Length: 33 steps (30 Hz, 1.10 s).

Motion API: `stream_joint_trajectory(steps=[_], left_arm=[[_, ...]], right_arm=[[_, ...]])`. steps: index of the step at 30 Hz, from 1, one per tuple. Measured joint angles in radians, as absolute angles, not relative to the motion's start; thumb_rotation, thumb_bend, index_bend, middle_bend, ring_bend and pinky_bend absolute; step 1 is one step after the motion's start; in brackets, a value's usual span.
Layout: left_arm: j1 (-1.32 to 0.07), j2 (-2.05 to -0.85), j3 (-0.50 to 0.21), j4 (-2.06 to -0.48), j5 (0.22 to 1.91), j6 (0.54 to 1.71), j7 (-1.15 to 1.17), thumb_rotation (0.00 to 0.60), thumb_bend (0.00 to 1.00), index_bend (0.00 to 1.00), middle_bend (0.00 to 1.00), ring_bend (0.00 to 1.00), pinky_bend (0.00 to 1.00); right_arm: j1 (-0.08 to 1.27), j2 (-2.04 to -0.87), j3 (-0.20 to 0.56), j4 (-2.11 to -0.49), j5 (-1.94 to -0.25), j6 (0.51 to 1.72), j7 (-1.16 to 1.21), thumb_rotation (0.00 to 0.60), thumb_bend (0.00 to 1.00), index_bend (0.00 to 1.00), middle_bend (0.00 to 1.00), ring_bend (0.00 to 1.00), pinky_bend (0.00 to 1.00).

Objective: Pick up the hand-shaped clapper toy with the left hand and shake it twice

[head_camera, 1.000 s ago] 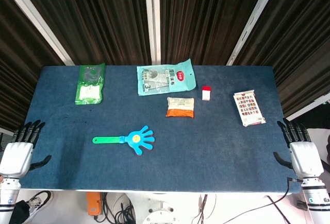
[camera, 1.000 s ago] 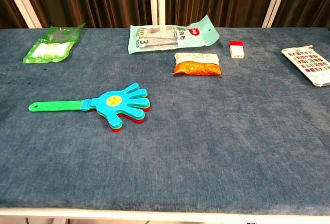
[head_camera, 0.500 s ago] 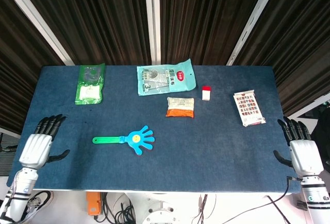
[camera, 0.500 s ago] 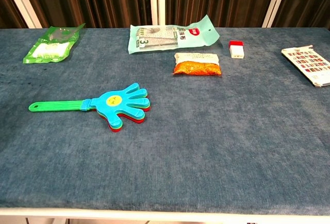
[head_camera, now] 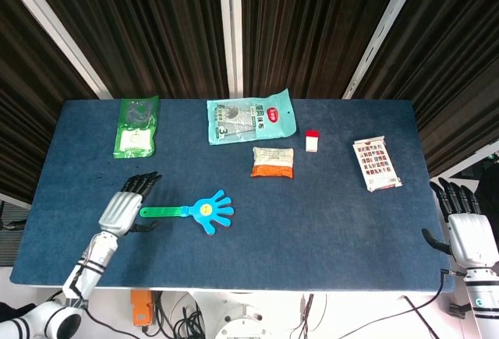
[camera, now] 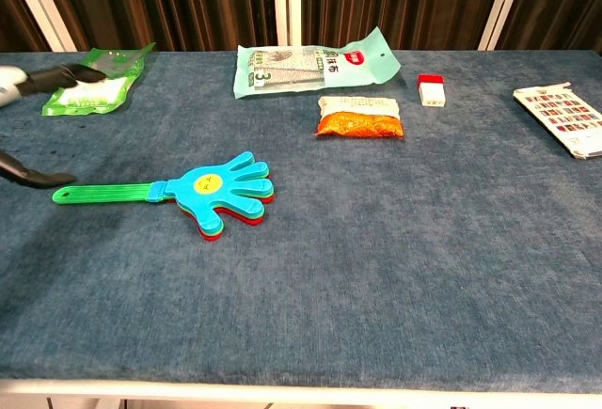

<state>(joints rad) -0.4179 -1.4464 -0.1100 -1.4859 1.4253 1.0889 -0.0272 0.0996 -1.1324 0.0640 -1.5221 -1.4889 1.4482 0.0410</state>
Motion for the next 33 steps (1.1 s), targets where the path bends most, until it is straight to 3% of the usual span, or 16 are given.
stream_joint_trajectory(steps=[10, 23, 33], left_arm=[[-0.467, -1.554, -0.097, -1.349, 1.389, 1.015, -0.073, 0.600, 0.25, 0.08, 0.00, 0.00, 0.00], [-0.518, -1.615, -0.078, -1.282, 1.395, 0.958, -0.102, 0.600, 0.26, 0.16, 0.00, 0.00, 0.00], [-0.551, -1.643, -0.089, -1.230, 1.376, 0.924, -0.126, 0.600, 0.31, 0.32, 0.01, 0.00, 0.00]], right_arm=[[0.102, -1.138, 0.064, -1.502, -1.483, 1.436, 0.058, 0.600, 0.16, 0.00, 0.00, 0.00, 0.00], [0.105, -1.140, 0.065, -1.501, -1.479, 1.428, 0.055, 0.600, 0.16, 0.00, 0.00, 0.00, 0.00], [0.105, -1.141, 0.068, -1.485, -1.465, 1.417, 0.070, 0.600, 0.16, 0.00, 0.00, 0.00, 0.00]])
